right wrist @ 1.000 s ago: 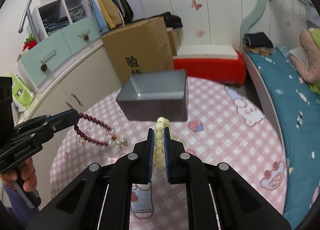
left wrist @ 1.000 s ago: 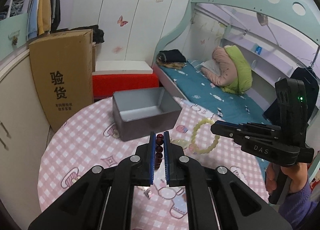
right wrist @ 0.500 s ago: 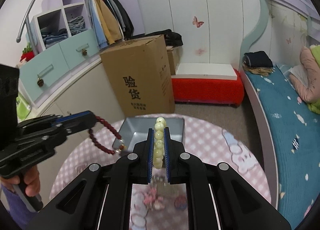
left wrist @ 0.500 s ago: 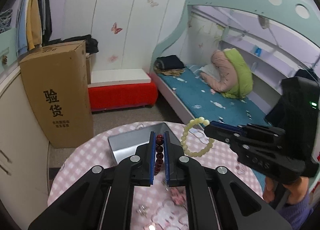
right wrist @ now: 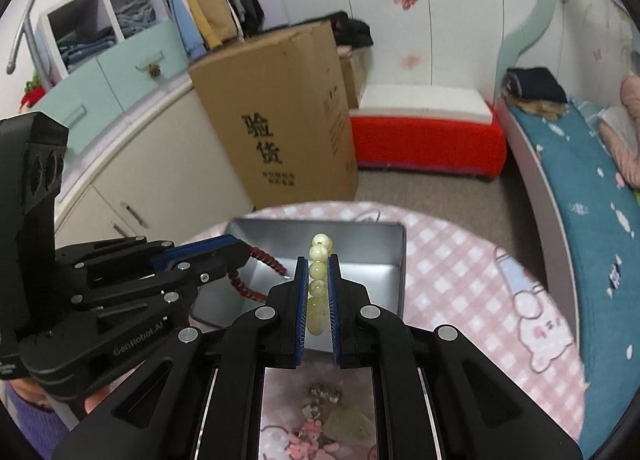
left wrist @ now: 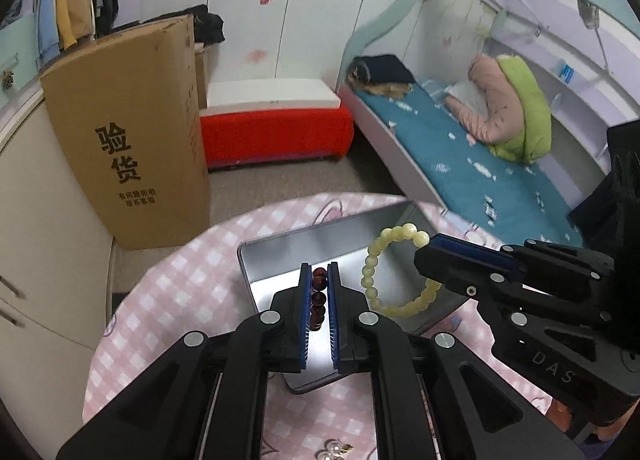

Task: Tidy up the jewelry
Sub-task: 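Carry both bracelets into the grey tin box and open both grippers, then return the left gripper to the table and grasp a pink charm earring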

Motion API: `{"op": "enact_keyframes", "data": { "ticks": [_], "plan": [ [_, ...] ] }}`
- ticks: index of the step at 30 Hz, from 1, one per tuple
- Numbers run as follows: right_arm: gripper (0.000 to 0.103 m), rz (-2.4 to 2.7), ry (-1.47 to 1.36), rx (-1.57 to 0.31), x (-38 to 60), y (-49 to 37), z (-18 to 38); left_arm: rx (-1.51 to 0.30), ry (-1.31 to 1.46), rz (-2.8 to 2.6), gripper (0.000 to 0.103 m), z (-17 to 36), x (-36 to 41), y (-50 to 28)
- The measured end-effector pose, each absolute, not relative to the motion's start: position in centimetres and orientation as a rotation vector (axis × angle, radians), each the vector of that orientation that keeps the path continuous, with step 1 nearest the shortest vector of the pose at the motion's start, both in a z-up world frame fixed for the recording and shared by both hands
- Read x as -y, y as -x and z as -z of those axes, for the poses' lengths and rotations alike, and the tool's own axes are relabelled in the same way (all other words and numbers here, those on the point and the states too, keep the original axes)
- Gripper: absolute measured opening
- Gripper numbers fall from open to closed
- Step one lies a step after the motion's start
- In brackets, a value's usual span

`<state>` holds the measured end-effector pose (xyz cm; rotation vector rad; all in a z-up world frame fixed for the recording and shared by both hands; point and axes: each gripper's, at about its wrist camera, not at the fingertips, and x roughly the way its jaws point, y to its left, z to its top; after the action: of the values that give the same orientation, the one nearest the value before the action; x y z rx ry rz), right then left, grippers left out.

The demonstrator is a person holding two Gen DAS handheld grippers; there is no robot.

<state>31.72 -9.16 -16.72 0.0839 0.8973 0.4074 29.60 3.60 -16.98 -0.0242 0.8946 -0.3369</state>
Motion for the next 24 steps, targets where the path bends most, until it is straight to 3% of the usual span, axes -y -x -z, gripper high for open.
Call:
{"op": "enact_keyframes", "data": {
  "ticks": [14, 15, 16, 17, 22, 24],
  "plan": [
    [0.013, -0.368, -0.092, -0.960, 9.8, -32.0, 19.8, -0.937, 0.006, 0.332, 0.008, 18.8, -2.7, -29.8],
    [0.013, -0.370, -0.093, -0.962, 9.9, -31.9, 19.8, -0.938, 0.007, 0.335, 0.011, 18.8, -2.6, -29.7],
    [0.013, -0.368, -0.092, -0.963, 9.9, -31.7, 19.8, -0.938, 0.011, 0.336, 0.027, 18.8, -2.6, -29.6],
    [0.013, -0.366, -0.093, -0.960, 9.9, -31.7, 19.7, -0.932, 0.017, 0.339, 0.035, 18.7, -2.6, -29.5],
    [0.013, -0.354, -0.100, -0.925, 11.0, -30.2, 18.6, -0.882, 0.037, 0.321, 0.053, 17.1, -3.0, -28.3],
    [0.015, -0.348, -0.105, -0.908, 11.4, -29.5, 17.6, -0.860, 0.061, 0.315, 0.053, 16.0, -3.5, -27.6]
  ]
}}
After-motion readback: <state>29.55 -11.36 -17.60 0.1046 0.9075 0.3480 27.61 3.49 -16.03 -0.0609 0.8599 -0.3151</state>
